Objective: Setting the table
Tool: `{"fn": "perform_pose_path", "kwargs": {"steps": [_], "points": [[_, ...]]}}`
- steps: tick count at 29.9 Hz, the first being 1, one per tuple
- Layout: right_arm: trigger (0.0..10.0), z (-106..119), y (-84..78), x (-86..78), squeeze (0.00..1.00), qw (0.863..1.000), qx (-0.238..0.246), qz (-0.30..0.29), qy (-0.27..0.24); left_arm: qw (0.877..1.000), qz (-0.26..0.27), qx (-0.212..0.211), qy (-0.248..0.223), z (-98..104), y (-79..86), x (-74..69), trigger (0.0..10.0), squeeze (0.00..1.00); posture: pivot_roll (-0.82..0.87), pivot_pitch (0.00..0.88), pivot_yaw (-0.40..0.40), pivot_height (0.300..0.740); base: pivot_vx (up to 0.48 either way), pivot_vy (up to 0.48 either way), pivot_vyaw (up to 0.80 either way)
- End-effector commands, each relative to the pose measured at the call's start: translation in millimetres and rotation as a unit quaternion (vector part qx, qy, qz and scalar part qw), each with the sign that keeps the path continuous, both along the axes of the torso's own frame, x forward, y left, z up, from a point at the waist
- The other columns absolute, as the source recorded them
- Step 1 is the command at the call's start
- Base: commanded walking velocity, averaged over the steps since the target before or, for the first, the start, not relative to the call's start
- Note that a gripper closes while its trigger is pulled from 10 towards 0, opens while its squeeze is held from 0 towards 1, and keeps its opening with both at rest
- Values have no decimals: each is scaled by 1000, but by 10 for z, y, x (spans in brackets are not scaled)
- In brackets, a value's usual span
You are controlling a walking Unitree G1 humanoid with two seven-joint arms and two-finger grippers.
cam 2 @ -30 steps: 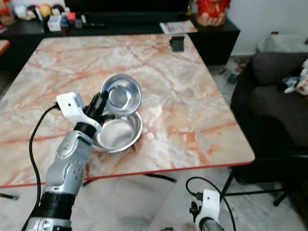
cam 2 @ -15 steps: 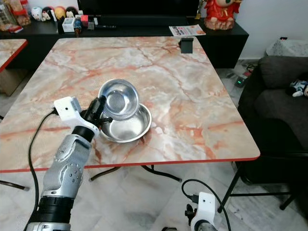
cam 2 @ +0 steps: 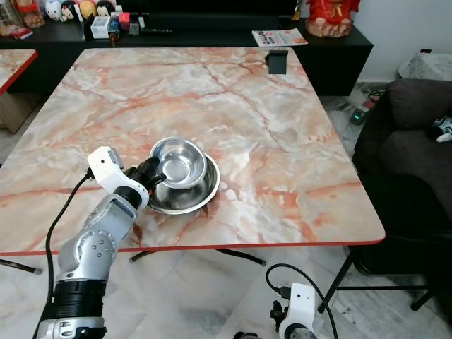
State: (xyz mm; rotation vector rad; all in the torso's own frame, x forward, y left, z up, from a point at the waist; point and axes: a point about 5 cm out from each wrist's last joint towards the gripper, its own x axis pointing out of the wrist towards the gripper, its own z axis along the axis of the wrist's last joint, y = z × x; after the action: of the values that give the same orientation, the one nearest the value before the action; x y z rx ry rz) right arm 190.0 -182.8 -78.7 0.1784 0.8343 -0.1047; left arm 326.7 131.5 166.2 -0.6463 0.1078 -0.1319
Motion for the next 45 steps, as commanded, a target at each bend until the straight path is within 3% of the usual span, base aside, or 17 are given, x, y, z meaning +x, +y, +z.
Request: {"fn": "perform_pose_path", "kwargs": {"steps": [1, 9, 10, 11, 12, 13, 14, 22, 23, 27, 30, 32, 37, 40, 41, 45], "points": [[10000, -24, 23, -42, 0, 1000, 3, -5, 6, 1000, -15, -1, 4, 88, -23, -15, 10000, 0, 7, 142, -9, 740, 0, 0, 0], [10000, -26, 35, -43, 0, 1000, 4, -5, 6, 999, -28, -1, 25, 117, -34, -34, 10000, 0, 9, 142, -6, 740, 0, 0, 0], [10000, -26, 35, -44, 0, 1000, 5, -5, 6, 999, -30, 1, 27, 117, -37, -40, 10000, 620, 10, 144, -7, 740, 0, 0, 0], [10000, -26, 35, -44, 0, 1000, 5, -5, 6, 999, -32, 2, 30, 120, -42, -46, 10000, 839, 10, 143, -8, 740, 0, 0, 0], [10000, -27, 35, -45, 0, 1000, 5, -5, 6, 999, -34, 3, 32, 123, -46, -51, 10000, 839, 10, 143, -8, 740, 0, 0, 0], [10000, -27, 33, -45, 0, 1000, 4, -4, 7, 999, -36, 4, 33, 139, -48, -58, 10000, 980, 12, 144, -10, 740, 0, 0, 0], [10000, -27, 31, -45, 0, 1000, 4, -4, 7, 999, -36, 4, 33, 147, -48, -59, 10000, 992, 12, 144, -11, 740, 0, 0, 0], [10000, -21, 23, -36, 0, 1000, 3, -2, 6, 999, -36, 8, 25, 219, -41, -64, 10000, 929, 13, 149, -16, 740, 0, 0, 0], [10000, -21, 22, -36, 0, 1000, 3, -2, 6, 999, -35, 10, 24, 231, -36, -63, 10000, 0, 13, 149, -16, 740, 0, 0, 0], [10000, -21, 12, -38, 0, 1000, 2, -1, 6, 999, -34, 16, 12, 303, -16, -62, 10000, 0, 15, 150, -20, 740, 0, 0, 0], [10000, -16, 3, -30, 0, 1000, 1, 0, 6, 996, -18, 86, -25, 461, 72, -41, 10000, 0, 17, 147, -25, 740, 0, 0, 0], [10000, -8, 0, -13, 0, 1000, 0, 2, 4, 982, 1, 177, -60, 603, 156, -29, 10000, 0, 18, 145, -28, 740, 0, 0, 0], [10000, 2, -2, 8, 0, 1000, -1, 4, 2, 970, 21, 224, -88, 756, 247, -28, 10000, 0, 20, 143, -32, 740, 0, 0, 0], [10000, 10, -4, 24, 0, 1000, -2, 6, 0, 960, 61, 228, -151, 955, 352, -45, 10000, 0, 26, 141, -37, 740, 0, 0, 0], [10000, 12, -4, 27, 0, 1000, -2, 7, 0, 950, 87, 246, -170, 991, 424, -47, 10000, 0, 28, 140, -38, 740, 0, 0, 0], [10000, 19, 2, 40, 0, 1000, -2, 8, -4, 931, 153, 289, -163, 792, 672, -33, 10000, 0, 30, 134, -37, 740, 0, 0, 0]]}}
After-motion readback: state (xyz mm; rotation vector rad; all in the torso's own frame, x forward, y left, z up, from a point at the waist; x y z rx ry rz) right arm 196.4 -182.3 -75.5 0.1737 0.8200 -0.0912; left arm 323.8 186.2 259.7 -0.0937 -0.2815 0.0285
